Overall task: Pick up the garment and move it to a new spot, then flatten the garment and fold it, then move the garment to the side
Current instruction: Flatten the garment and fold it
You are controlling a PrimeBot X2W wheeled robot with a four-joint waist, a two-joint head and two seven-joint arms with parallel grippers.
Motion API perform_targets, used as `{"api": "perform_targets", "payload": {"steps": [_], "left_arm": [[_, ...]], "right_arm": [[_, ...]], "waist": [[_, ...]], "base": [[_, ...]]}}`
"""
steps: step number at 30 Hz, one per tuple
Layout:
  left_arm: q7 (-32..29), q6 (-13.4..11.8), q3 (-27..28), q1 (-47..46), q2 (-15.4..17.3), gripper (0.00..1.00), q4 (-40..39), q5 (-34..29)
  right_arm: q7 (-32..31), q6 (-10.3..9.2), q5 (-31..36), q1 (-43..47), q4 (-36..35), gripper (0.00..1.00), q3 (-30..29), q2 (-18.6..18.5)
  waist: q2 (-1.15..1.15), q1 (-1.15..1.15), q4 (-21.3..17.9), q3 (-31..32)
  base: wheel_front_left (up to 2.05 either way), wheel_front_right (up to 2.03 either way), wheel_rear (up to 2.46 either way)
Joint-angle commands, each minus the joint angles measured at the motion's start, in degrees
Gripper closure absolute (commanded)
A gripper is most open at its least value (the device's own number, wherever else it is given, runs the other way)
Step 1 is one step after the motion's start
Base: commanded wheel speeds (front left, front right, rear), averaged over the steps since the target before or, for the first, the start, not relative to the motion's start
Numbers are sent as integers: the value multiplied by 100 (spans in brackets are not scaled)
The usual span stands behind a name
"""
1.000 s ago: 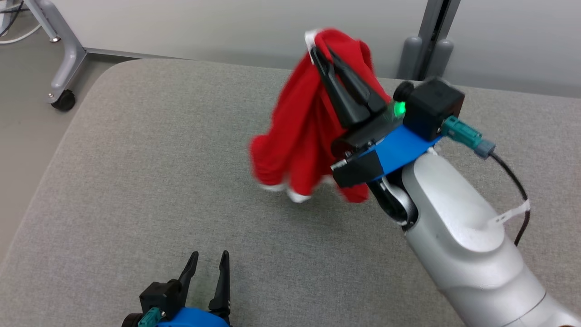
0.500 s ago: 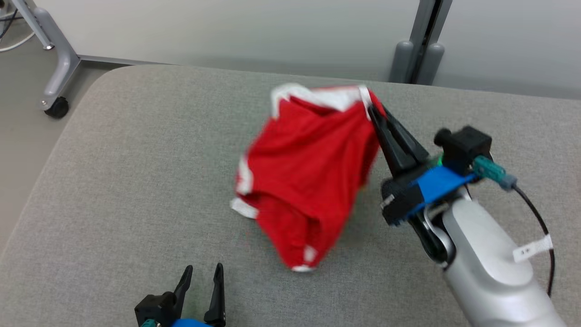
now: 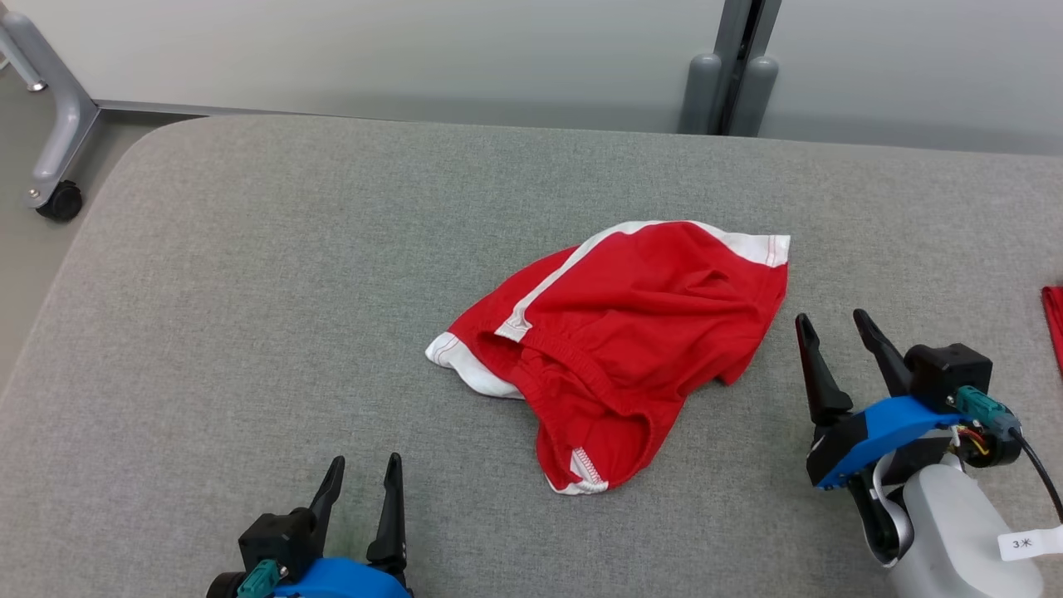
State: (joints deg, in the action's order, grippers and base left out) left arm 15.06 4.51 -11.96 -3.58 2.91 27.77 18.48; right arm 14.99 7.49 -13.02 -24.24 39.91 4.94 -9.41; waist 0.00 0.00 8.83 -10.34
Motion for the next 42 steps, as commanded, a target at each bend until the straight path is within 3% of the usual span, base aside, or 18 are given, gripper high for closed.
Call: {"api": "perform_targets", "payload": {"steps": [1,13,25,34,42], "left_arm": [[14,3,31,-84,-1,0,-48,-48],[14,-5,0,-40,-1,0,-81,-8],[14,9,-47,70,-1,0,12,49],[14,-18,-80,126,-1,0,42,98],[14,-17,-92,162,-1,0,54,107]], "right_arm": [[25,0,112,115,-189,0,-132,117],[20,0,425,450,-1032,0,45,492],[20,0,320,530,-1199,0,1507,443],[20,0,95,589,-1001,0,3202,-49],[20,0,137,310,-646,0,3906,-346]], "waist": [[0,0,-20,26],[0,0,-13,120],[0,0,98,165],[0,0,149,233],[0,0,152,255]], "base": [[0,0,0],[0,0,0],[0,0,0],[0,0,0],[0,0,0]]}}
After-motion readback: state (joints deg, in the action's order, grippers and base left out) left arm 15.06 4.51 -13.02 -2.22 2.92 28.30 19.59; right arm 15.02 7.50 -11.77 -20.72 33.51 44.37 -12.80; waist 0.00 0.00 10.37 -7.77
